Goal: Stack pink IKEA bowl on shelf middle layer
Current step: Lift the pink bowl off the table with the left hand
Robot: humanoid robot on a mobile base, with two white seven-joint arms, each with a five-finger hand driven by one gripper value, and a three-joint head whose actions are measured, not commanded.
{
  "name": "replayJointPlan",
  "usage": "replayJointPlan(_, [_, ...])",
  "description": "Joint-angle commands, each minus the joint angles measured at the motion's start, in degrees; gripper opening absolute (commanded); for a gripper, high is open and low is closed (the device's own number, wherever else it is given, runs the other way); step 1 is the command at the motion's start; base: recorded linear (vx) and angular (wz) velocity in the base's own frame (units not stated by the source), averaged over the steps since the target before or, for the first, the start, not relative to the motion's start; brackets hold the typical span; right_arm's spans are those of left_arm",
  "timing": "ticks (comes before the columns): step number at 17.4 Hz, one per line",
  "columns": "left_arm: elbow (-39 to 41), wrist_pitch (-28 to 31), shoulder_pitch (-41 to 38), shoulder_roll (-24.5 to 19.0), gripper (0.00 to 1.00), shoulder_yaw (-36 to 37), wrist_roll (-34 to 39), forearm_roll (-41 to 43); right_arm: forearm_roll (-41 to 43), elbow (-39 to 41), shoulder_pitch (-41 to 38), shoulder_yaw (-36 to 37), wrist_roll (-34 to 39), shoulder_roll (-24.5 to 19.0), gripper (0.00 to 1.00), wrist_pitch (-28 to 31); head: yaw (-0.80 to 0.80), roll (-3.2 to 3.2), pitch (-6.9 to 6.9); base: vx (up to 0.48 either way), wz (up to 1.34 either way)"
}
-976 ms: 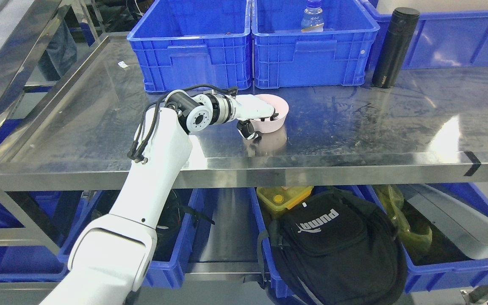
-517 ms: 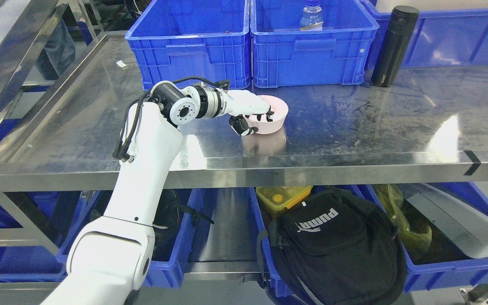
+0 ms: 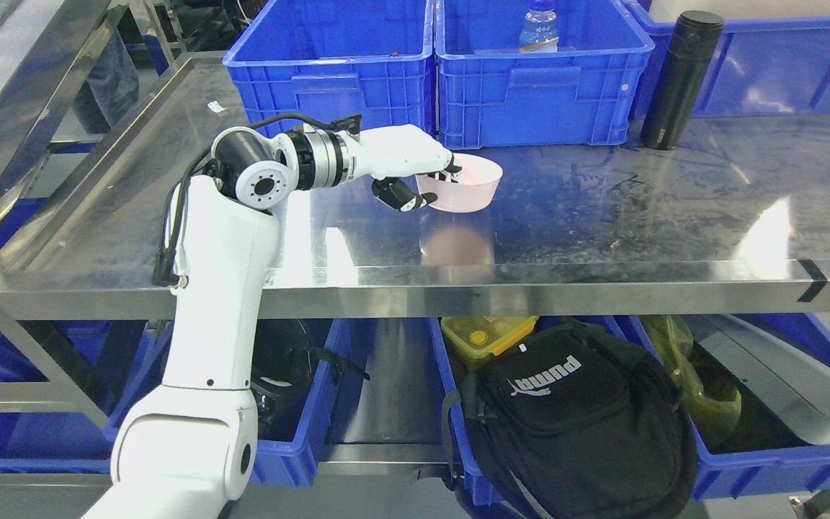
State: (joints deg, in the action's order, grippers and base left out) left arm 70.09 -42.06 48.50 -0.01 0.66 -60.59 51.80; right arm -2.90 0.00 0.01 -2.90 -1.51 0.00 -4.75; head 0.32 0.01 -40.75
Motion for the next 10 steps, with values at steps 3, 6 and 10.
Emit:
replayJointPlan(3, [13.8, -2.9, -0.9, -1.0, 0.00, -9.4, -0.1, -6.4, 0.0, 1.0, -1.2, 0.0, 0.0, 1.0, 1.00, 0.0, 0.00, 0.00, 0.00, -0.014, 0.07])
replayJointPlan(6, [14.4, -2.9, -3.0, -1.0, 0.00, -10.3, 0.3, -6.6, 0.0, 1.0, -1.2, 0.0, 0.0, 1.0, 1.00, 0.0, 0.00, 0.00, 0.00, -0.035, 0.20])
replayJointPlan(10, [15.1, -2.9, -5.7, -1.0, 0.00, -9.7, 0.4, -6.5, 0.0, 1.0, -1.2, 0.0, 0.0, 1.0, 1.00, 0.0, 0.00, 0.00, 0.00, -0.057, 0.37])
